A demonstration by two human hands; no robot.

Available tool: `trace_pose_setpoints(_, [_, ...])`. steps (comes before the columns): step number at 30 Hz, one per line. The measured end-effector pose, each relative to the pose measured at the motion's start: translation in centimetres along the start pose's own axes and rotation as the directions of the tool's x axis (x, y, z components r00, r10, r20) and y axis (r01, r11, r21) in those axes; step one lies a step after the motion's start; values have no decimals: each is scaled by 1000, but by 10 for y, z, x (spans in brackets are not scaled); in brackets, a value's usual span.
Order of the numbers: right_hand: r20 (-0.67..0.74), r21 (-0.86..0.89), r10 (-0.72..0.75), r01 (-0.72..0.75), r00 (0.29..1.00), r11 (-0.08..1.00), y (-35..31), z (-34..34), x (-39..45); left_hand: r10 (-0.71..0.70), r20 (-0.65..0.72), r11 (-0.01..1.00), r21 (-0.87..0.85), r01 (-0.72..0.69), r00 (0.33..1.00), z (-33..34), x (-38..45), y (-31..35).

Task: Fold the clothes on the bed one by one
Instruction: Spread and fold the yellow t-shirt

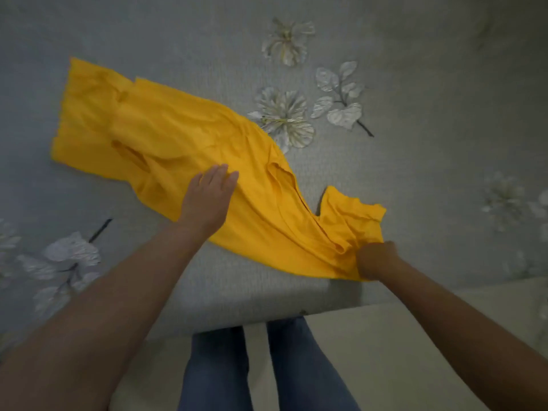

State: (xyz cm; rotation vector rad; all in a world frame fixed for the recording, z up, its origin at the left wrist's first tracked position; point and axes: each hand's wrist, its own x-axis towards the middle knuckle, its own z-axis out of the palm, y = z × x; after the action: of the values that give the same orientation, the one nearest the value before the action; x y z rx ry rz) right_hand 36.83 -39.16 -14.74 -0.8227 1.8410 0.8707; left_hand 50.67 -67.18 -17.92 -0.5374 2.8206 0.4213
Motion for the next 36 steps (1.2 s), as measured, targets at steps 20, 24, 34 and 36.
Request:
trace_pose_setpoints(20, [-438,899,335,408,834,159,78,77,28,35,403,821,510,-256,914,-7,119,108])
trace_pose_setpoints(24, [-408,908,455,403,792,113,100,41,27,38,279,958,263,-114,960,-32,109,105])
trace_pose_setpoints(34, [-712,686,518,627,474,368,142,-148,-76,94,-505,978,-114,-174,858,-217,75,154])
trace_pose_setpoints(36, [-788,613,478,565,387,553,147,-175,-111,85,-584,985,-75,-158,807,-260,62,159])
